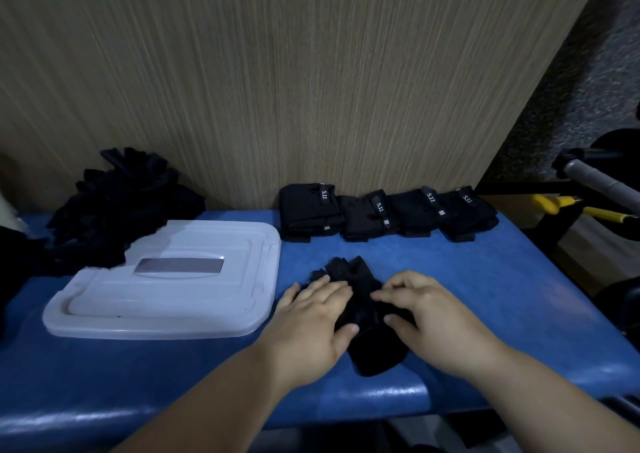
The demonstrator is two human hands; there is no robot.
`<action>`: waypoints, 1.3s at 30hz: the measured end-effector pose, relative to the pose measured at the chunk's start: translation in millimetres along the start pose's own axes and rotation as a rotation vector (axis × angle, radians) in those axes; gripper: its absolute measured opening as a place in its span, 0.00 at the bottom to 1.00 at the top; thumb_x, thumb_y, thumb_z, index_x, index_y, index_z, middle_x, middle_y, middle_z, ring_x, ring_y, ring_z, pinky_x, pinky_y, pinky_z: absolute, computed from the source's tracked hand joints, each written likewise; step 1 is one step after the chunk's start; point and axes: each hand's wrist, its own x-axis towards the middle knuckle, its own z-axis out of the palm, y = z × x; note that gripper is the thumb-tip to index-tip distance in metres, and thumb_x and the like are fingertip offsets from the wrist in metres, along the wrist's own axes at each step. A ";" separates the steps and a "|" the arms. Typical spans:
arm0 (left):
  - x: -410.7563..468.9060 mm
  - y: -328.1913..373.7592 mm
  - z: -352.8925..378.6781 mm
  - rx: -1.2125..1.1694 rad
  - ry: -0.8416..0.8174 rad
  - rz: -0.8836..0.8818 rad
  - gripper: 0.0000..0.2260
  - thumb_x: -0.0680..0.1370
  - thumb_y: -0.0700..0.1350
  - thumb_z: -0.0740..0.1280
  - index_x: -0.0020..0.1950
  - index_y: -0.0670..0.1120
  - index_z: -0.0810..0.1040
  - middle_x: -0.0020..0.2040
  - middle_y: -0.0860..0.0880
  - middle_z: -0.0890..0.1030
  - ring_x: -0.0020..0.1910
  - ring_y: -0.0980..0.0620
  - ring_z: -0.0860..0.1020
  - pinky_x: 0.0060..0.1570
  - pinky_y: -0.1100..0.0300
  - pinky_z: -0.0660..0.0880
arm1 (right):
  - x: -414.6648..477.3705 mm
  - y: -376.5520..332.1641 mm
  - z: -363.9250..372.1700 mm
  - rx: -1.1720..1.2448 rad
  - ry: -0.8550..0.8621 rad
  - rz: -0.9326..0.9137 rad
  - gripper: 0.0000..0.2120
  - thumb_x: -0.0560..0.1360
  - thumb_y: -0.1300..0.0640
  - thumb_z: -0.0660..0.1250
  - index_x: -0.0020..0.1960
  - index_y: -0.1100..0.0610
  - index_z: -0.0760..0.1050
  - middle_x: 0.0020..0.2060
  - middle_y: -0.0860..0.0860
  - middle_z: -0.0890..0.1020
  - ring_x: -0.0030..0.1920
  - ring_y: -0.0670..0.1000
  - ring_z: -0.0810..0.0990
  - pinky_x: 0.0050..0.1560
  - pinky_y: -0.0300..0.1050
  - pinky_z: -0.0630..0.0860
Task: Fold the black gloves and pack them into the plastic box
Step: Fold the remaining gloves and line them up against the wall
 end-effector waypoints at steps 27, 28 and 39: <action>-2.6 -4.4 1.1 -0.026 -0.094 0.217 0.22 0.83 0.54 0.52 0.77 0.63 0.51 0.76 0.67 0.46 0.73 0.67 0.34 0.74 0.53 0.32 | 15.8 0.8 11.7 0.014 0.095 0.390 0.09 0.76 0.45 0.64 0.41 0.48 0.68 0.39 0.44 0.75 0.49 0.50 0.73 0.44 0.42 0.66; -2.8 -4.2 1.2 -0.015 -0.097 0.207 0.22 0.83 0.55 0.52 0.77 0.63 0.51 0.76 0.67 0.45 0.73 0.66 0.34 0.74 0.52 0.32 | 15.3 0.6 10.5 0.019 0.098 0.390 0.10 0.76 0.46 0.64 0.40 0.48 0.68 0.38 0.44 0.75 0.47 0.49 0.73 0.42 0.42 0.65; -11.0 2.0 -1.8 0.087 -0.017 0.071 0.25 0.82 0.57 0.52 0.78 0.59 0.48 0.78 0.61 0.44 0.73 0.63 0.33 0.74 0.53 0.33 | 6.5 -0.2 6.7 -0.089 0.213 0.283 0.03 0.77 0.54 0.62 0.48 0.48 0.68 0.39 0.43 0.75 0.49 0.47 0.70 0.45 0.39 0.68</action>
